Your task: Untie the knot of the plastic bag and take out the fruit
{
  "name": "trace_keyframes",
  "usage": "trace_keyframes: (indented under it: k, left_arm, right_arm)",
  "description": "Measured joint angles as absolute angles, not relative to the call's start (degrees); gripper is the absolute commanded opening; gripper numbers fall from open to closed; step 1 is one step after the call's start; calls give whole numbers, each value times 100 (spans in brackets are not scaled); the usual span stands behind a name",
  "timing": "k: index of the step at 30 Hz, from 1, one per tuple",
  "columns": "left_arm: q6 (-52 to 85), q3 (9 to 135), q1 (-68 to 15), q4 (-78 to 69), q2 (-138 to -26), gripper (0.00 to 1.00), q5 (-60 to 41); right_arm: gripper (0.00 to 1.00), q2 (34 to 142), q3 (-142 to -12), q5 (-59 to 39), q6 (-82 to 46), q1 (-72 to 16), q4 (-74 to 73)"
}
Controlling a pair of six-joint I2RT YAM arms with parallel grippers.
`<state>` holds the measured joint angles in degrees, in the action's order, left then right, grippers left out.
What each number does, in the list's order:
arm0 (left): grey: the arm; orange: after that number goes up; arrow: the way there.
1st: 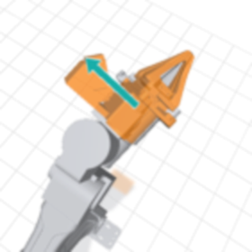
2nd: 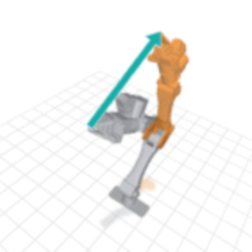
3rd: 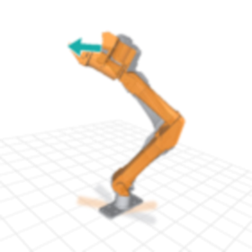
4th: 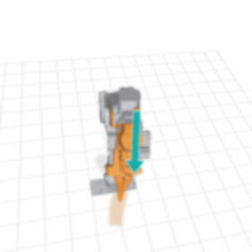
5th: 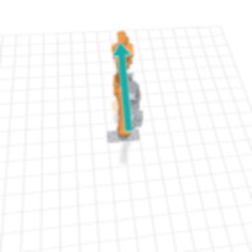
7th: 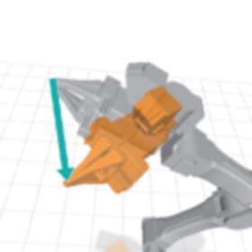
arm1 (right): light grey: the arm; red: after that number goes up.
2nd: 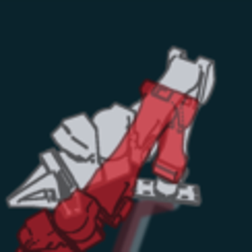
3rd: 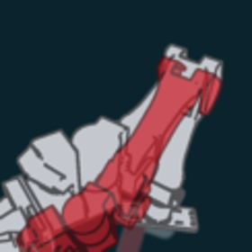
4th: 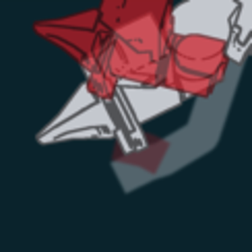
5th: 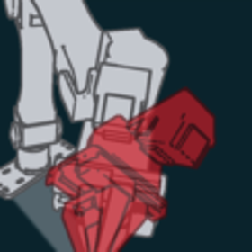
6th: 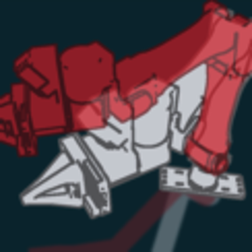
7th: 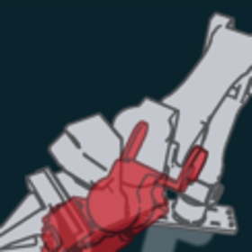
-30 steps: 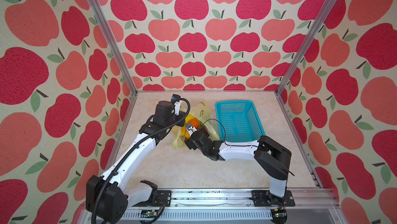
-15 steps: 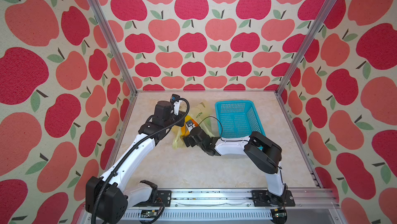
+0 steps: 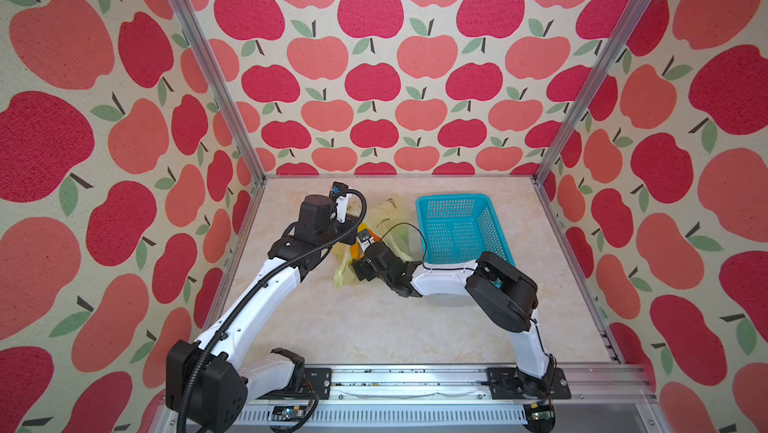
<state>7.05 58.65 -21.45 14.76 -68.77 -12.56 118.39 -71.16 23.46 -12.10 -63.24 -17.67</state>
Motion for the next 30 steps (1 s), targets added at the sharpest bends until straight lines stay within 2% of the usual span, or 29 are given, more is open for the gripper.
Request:
trace_keyframes:
  k: [7,12,14,15,19,21,24,28,30]
  left_arm:
    - [705,5865,-2121,1474,-6884,0,-1256]
    - [705,5865,-2119,1476,-6904,0,-1258]
    - [705,5865,-2119,1476,-6906,0,-1258]
    - [705,5865,-2119,1476,-6906,0,-1258]
    - [742,5865,-2119,1472,-6906,0,-1260]
    - [766,5865,-2106,1470,-6914,0,-1256]
    - [792,5865,-2088,1470,-7013,0,-1256]
    - [810,5865,-2086,1468,-7129,0,-1256]
    - [808,5865,-2086,1468,-7131,0,-1256]
  right_arm:
    - [85,11727,-6963,2497,-1168,-6517,-1297]
    - [81,11834,-7205,2600,-1144,-6519,-799]
    - [66,11928,-7338,2609,-1114,-6512,-692]
    - [61,11957,-7373,2611,-1100,-6512,-652]
    - [45,11935,-7384,2646,-947,-6539,-589]
    - [40,11826,-7321,2714,-886,-6606,-530]
    - [35,11225,-6967,2934,-692,-6888,-410]
    - [26,9826,-6412,3144,-447,-7478,-384]
    - [25,9052,-6171,3212,-366,-7695,-449]
